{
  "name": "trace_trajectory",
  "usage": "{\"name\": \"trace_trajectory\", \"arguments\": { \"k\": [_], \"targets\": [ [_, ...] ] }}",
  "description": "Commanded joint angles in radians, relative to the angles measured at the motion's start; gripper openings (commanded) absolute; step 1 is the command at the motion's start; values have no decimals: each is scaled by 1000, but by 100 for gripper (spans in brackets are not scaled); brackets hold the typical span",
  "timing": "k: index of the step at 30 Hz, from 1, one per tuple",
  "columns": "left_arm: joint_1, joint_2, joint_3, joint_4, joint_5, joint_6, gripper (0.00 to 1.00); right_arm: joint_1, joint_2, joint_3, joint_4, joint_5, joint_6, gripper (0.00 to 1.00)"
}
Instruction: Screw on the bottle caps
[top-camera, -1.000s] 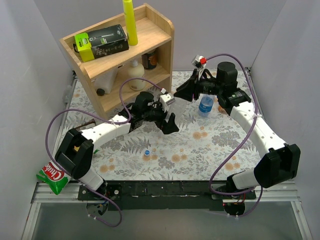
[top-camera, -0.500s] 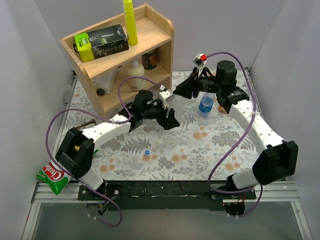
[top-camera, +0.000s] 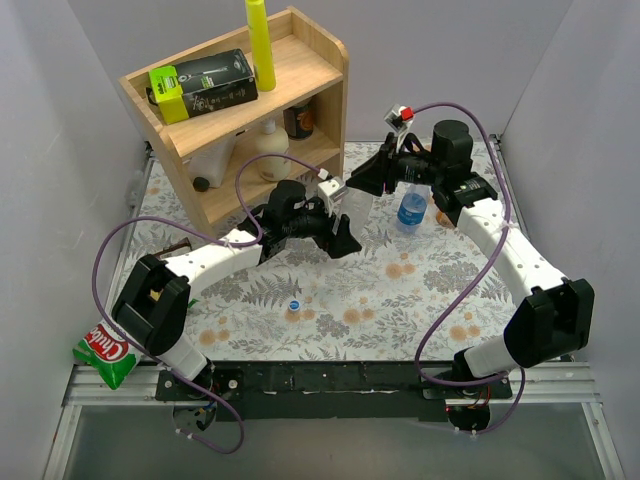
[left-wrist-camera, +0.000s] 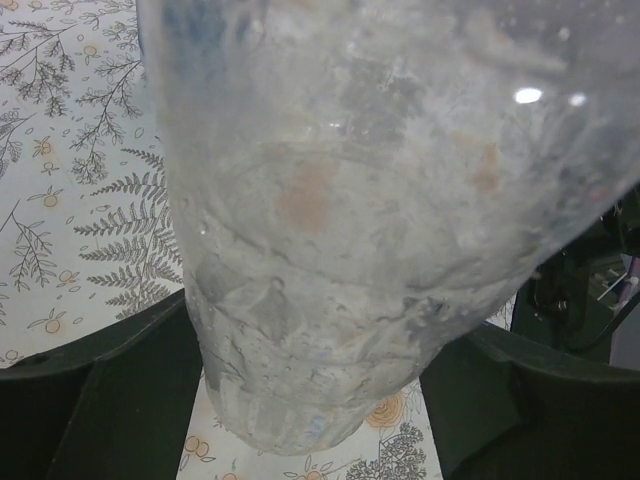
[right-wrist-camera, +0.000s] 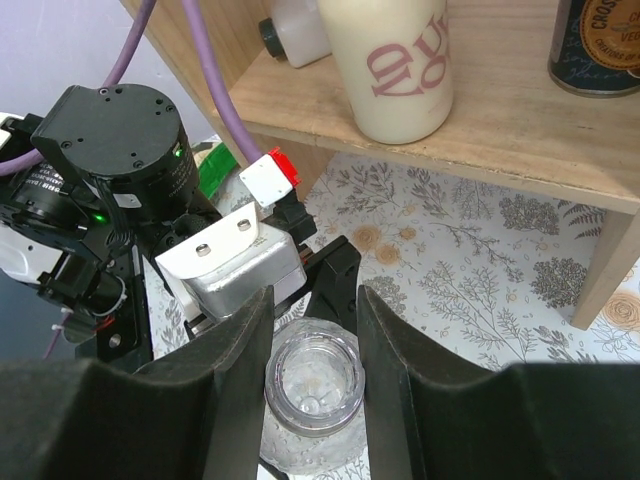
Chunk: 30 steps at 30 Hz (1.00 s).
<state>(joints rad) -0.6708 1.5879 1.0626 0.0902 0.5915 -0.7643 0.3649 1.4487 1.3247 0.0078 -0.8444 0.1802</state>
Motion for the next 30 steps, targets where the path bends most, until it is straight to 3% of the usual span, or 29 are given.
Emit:
{"name": "trace_trajectory", "arguments": {
  "k": [1, 4, 7, 8, 9, 11, 12, 15, 18, 20, 22, 27, 28, 30],
  "targets": [
    [-6, -12, -7, 46, 1, -21, 70, 31, 6, 45, 14, -61, -8, 1],
    [-6, -22, -9, 46, 7, -17, 57, 32, -1, 36, -3, -50, -25, 1],
    [-6, -31, -4, 36, 11, -4, 35, 34, -11, 24, -40, -41, -59, 3],
    [-6, -40, 2, 20, 14, 11, 29, 34, -20, 28, -54, -30, -80, 13],
    [-6, -49, 0, -10, 16, 23, 20, 34, -25, 34, -75, -22, -109, 35],
    [0, -93, -19, -44, 4, 75, 20, 23, -34, 83, -129, -18, -175, 51],
    [4, -110, -35, -75, -1, 88, 20, 16, -33, 118, -162, -25, -206, 73],
    [31, -204, -99, -148, -9, 146, 19, -36, -36, 241, -259, -33, -245, 87],
    [79, -303, -141, -222, 7, 201, 18, -76, -31, 355, -322, 43, -301, 88],
    [108, -353, -142, -262, 14, 256, 10, -77, -19, 376, -405, 24, -385, 88],
    [115, -417, -125, -328, 24, 315, 0, -45, -5, 352, -486, 11, -572, 82],
    [148, -514, -66, -446, 42, 445, 0, 104, 70, 289, -866, 110, -951, 67],
    [161, -535, -41, -451, 28, 424, 0, 173, 91, 274, -890, 129, -1054, 67],
    [212, -543, -3, -504, 40, 375, 0, 251, 104, 204, -872, 231, -1106, 78]
  ]
}}
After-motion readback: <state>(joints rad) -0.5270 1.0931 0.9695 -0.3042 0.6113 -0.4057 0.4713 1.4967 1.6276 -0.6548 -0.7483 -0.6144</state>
